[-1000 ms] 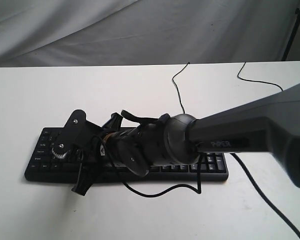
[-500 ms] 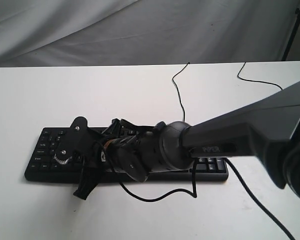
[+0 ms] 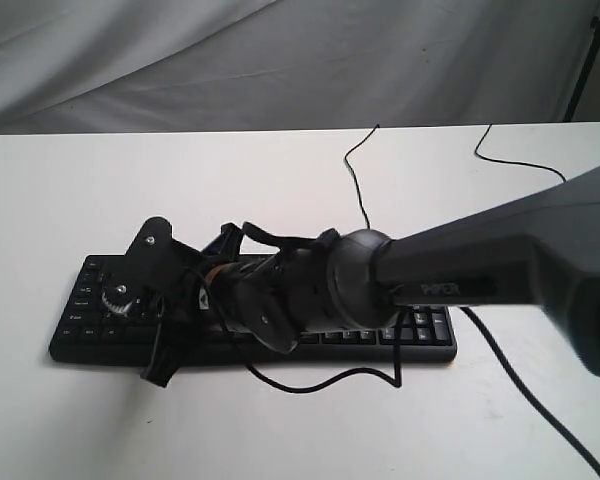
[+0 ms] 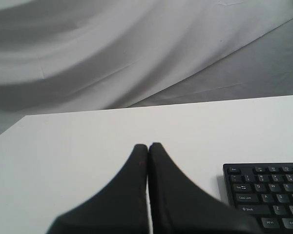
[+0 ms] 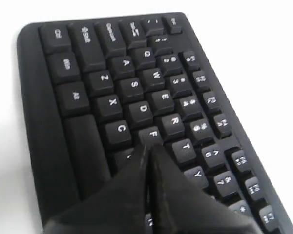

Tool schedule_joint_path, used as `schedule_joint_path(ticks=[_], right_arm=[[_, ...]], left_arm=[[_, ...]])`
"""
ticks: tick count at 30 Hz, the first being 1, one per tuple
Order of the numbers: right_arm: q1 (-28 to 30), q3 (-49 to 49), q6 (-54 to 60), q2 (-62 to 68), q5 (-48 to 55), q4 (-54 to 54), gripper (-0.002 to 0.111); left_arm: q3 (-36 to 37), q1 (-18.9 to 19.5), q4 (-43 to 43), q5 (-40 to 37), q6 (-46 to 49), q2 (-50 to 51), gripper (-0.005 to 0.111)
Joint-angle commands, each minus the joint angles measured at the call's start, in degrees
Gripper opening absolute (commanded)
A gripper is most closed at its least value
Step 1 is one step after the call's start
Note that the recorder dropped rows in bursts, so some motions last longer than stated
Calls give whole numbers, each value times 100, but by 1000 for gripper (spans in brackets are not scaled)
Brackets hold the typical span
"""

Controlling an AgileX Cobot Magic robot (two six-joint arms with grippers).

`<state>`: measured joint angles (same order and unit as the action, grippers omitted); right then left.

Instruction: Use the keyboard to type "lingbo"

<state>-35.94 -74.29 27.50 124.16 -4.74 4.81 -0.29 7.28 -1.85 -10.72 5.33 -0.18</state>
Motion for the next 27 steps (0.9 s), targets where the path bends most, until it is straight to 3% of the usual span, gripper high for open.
schedule_joint_path(ticks=[1,18,27], right_arm=[[60,23,53,-253,125,49,0],[658,37,117,-321,423,29,0],[745,382,232,-321,101,29,0]], left_arm=[[29,-22,3,24,-16,18,1],[29,-22,3,24,-16,18,1],[29,-22,3,24,-16,18,1]])
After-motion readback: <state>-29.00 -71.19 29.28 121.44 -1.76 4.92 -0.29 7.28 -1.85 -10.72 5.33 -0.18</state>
